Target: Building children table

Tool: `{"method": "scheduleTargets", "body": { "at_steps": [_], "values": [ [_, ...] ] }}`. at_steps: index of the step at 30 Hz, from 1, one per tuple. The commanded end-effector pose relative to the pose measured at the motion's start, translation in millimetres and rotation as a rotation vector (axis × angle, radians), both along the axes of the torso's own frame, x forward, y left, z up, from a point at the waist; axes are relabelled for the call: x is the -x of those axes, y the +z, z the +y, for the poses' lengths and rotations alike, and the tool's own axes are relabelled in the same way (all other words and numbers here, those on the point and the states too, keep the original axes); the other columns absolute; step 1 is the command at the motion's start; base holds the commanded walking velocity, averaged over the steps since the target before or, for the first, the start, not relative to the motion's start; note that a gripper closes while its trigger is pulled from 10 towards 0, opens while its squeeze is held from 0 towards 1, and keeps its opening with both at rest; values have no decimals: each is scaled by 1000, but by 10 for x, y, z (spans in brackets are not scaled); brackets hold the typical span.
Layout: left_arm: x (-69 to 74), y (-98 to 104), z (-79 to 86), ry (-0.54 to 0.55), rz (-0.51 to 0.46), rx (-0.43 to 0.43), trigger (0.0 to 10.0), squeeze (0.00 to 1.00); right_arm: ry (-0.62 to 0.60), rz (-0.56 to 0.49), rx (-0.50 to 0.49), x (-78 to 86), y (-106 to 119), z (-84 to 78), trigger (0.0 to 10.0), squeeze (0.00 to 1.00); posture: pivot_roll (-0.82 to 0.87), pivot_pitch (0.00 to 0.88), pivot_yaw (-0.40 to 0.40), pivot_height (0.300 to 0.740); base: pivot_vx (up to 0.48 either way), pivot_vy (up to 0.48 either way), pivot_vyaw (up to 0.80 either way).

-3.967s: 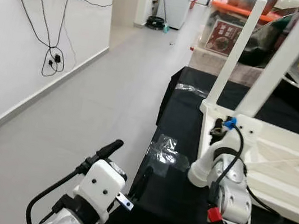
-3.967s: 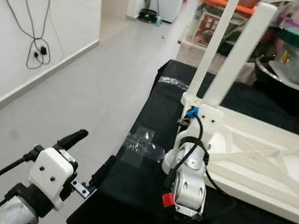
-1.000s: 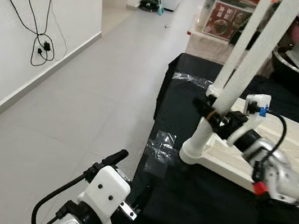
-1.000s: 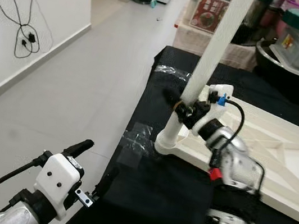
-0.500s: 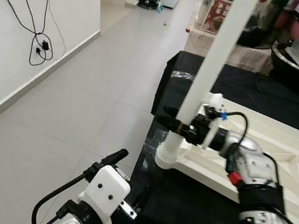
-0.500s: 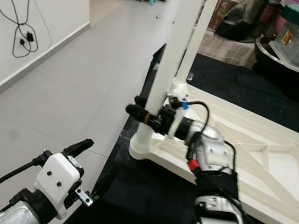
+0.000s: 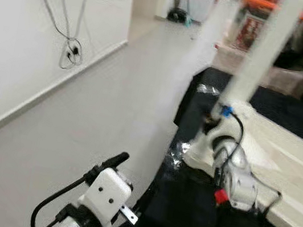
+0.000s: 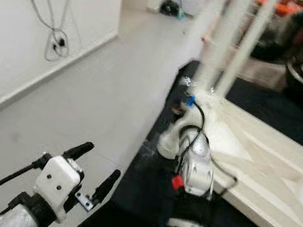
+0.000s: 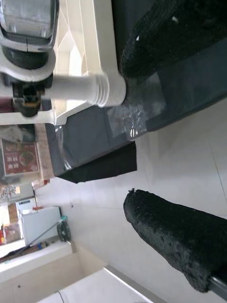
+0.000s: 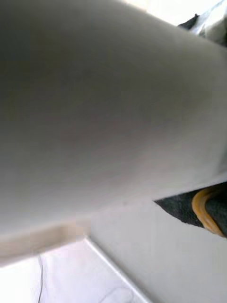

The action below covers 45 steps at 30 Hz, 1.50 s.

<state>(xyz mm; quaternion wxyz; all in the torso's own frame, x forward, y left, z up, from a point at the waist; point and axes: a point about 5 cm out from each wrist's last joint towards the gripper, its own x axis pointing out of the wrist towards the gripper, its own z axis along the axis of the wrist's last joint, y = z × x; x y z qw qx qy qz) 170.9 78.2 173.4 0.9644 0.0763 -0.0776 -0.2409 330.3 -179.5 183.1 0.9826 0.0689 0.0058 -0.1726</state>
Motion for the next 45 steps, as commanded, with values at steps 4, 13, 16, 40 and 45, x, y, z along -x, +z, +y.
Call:
{"method": "scheduleTargets", "body": {
  "at_steps": [4,13,16,40,45],
  "values": [
    [2,-24,-2,-7,9,-4,10000,0,-101,99,-45,109,-204,27,0,0,134,57,-114,740,0,0,0],
    [7,-17,-9,-11,11,2,10000,0,120,-75,-121,24,-49,379,10000,1000,132,54,-114,740,0,0,0],
    [12,-19,-19,-16,14,4,10000,0,179,-143,-97,-31,37,281,10000,0,131,53,-112,740,0,0,0],
    [19,-42,-25,-25,21,-5,10000,0,1484,-35,26,-244,109,352,0,0,156,47,-119,740,0,0,0],
    [16,-40,-15,-21,20,-6,10000,0,1338,-60,52,-309,116,334,0,0,147,41,-119,740,0,0,0]
  ]
}}
